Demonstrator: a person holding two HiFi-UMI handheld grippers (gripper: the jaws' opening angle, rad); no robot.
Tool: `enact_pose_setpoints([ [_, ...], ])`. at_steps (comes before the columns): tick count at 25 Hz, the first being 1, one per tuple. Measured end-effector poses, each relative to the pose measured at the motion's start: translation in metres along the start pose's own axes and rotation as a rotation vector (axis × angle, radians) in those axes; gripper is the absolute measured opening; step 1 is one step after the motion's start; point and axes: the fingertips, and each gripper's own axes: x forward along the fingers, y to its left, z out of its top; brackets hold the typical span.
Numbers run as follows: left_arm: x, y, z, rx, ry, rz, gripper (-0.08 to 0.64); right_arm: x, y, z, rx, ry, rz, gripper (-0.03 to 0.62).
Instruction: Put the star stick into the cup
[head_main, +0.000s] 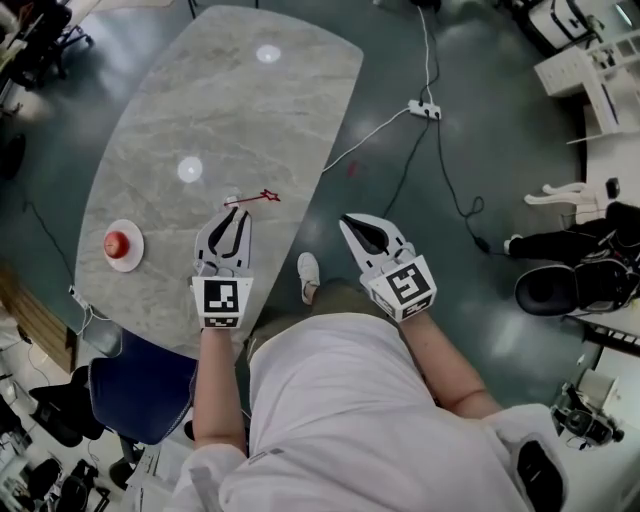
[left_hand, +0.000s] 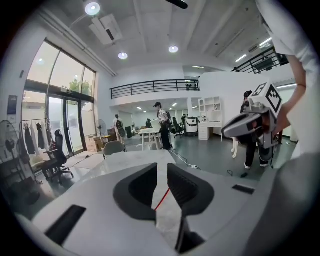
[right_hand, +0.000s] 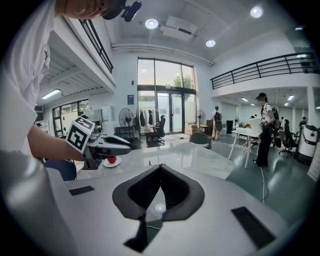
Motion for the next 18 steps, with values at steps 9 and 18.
enact_pose_setpoints([
  [9, -0.086, 0.045, 0.021, -0.049, -0.058, 0.178, 0.044, 0.043, 0.064, 0.033, -0.059, -0.067, 0.189, 0.012],
  [18, -0.202, 0.092, 0.012, -0.147, -0.097, 0.425, 0.024, 0.079, 0.151, 0.072, -0.148, -0.132, 0.417, 0.012],
])
